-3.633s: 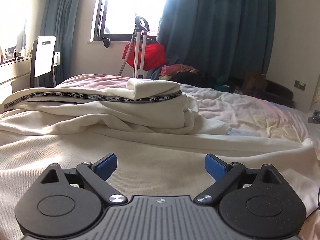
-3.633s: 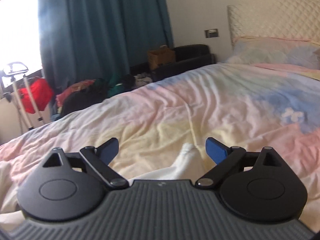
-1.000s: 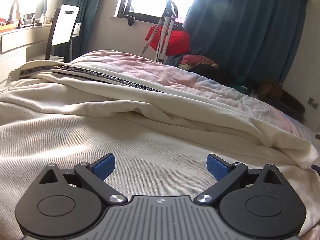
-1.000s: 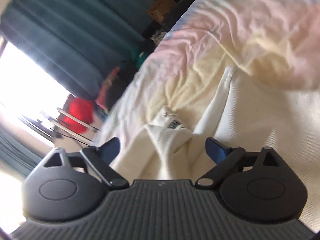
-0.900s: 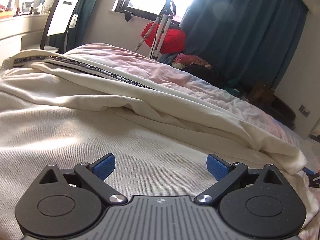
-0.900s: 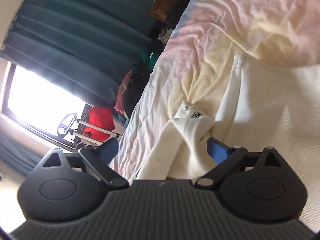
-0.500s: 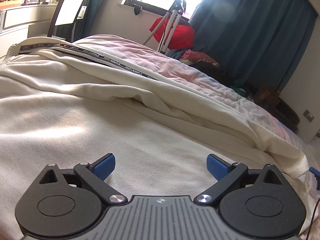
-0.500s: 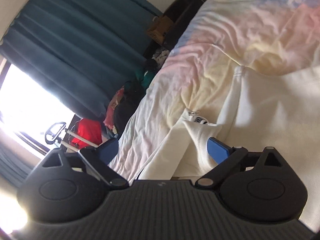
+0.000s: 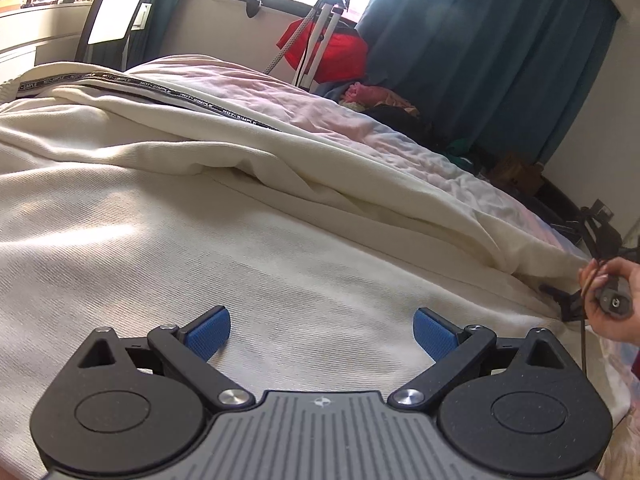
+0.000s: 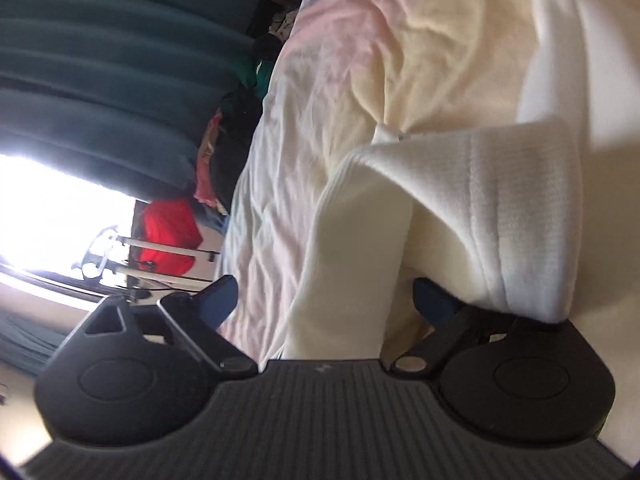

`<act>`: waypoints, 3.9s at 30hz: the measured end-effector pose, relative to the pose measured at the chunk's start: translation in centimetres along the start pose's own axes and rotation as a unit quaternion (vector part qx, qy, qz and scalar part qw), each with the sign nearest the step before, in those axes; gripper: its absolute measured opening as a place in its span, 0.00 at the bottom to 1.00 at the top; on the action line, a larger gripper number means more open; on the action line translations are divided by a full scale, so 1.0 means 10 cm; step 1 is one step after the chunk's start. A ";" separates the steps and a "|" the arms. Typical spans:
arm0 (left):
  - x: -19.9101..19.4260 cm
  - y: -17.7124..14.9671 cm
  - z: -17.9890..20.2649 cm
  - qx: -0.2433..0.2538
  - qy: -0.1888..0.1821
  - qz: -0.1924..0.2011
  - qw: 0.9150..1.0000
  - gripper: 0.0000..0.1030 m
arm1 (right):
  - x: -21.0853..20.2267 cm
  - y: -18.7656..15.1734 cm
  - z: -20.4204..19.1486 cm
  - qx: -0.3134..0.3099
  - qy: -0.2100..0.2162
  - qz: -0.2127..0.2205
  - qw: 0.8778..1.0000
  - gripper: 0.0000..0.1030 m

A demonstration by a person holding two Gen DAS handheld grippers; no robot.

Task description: Fold clothes

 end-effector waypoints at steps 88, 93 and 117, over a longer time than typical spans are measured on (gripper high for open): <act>-1.96 -0.24 -2.48 -0.399 0.161 -0.001 0.903 0.90 | -2.48 -0.60 0.26 -0.386 0.007 0.134 0.913 1.00; -2.11 -0.27 -2.94 -0.449 0.206 0.038 0.868 0.88 | -2.71 -0.31 0.30 -0.371 -0.022 0.230 0.899 1.00; -1.86 -0.38 -2.98 -0.503 0.083 0.081 0.857 0.52 | -2.70 0.80 1.77 -0.010 -0.076 0.220 0.973 0.78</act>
Point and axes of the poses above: each gripper's, at about its wrist camera, not at the fingertips, and x roughly the way its jaws point, z to its right, y to its top, the point moved 9 cm from there along x, roughly the way its jaws point, and after that the axes turned 6 degrees about x, right-handed, at the moved point
